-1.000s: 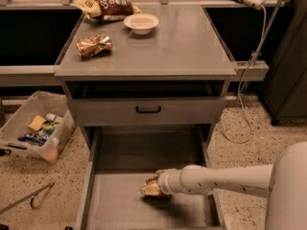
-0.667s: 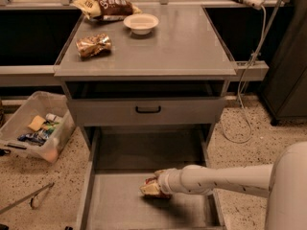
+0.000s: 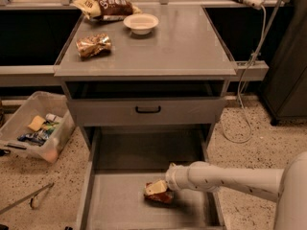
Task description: Pick coke can from middle drawer and place on counter
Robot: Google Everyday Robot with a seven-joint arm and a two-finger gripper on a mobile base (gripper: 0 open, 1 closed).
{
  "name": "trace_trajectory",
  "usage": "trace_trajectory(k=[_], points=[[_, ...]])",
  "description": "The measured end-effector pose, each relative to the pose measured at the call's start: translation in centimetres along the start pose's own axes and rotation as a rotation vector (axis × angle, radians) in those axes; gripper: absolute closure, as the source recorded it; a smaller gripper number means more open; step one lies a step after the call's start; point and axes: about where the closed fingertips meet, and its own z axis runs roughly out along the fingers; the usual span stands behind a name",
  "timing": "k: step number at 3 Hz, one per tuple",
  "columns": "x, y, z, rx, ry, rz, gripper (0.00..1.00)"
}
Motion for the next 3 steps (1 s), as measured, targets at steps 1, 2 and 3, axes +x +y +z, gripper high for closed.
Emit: trace_trajectory(k=[1, 2, 3], points=[[0.0, -3.5, -2.3, 0.008, -0.043, 0.051, 0.0], [0.0, -5.8, -3.7, -0.035, -0.079, 0.065, 0.0], [-0.1, -5.4, -3.8, -0.065, -0.067, 0.06, 0.0]])
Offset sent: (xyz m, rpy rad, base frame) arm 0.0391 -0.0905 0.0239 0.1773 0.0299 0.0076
